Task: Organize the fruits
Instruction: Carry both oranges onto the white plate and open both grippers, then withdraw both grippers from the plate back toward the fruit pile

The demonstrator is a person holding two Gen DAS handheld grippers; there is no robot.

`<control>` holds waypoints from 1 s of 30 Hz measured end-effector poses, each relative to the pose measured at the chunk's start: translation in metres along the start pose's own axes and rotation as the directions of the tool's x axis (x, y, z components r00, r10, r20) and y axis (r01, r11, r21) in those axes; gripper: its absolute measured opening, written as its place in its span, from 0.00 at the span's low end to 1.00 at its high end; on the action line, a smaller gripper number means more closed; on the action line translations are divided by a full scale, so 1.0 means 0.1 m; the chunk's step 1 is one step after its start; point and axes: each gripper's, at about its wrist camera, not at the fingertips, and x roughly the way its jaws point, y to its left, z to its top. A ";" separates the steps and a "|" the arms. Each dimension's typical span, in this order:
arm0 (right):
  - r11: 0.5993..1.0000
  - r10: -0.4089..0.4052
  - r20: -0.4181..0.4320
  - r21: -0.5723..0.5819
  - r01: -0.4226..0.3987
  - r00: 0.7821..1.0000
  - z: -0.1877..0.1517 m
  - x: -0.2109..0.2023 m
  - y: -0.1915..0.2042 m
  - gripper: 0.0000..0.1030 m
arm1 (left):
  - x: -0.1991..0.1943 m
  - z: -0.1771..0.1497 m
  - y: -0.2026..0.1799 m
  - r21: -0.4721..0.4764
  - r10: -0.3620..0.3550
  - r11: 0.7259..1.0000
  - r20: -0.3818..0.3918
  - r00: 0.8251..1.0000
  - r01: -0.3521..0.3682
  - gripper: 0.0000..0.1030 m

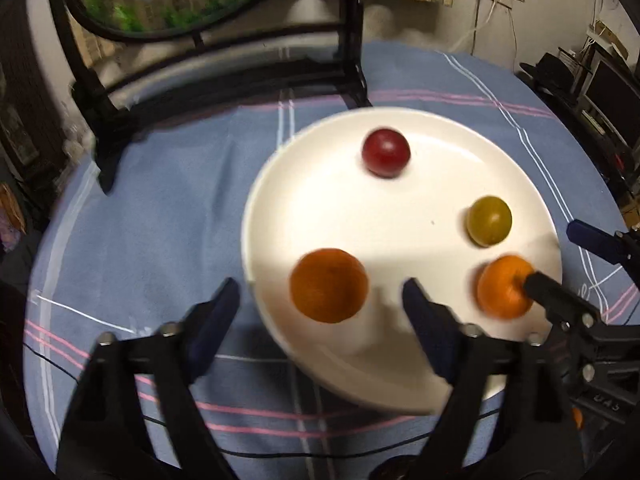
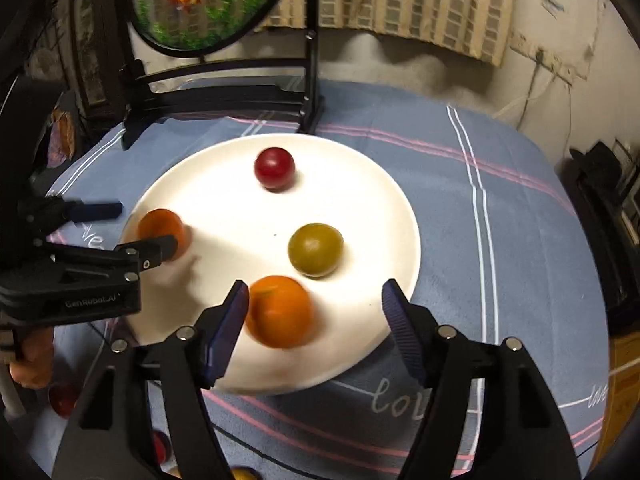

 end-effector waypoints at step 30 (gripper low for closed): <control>0.968 0.062 0.109 0.237 -0.086 0.992 -1.81 -1.59 0.19 0.71 | -1.35 -1.70 0.32 0.009 -0.055 0.998 0.048 0.997 0.054 0.90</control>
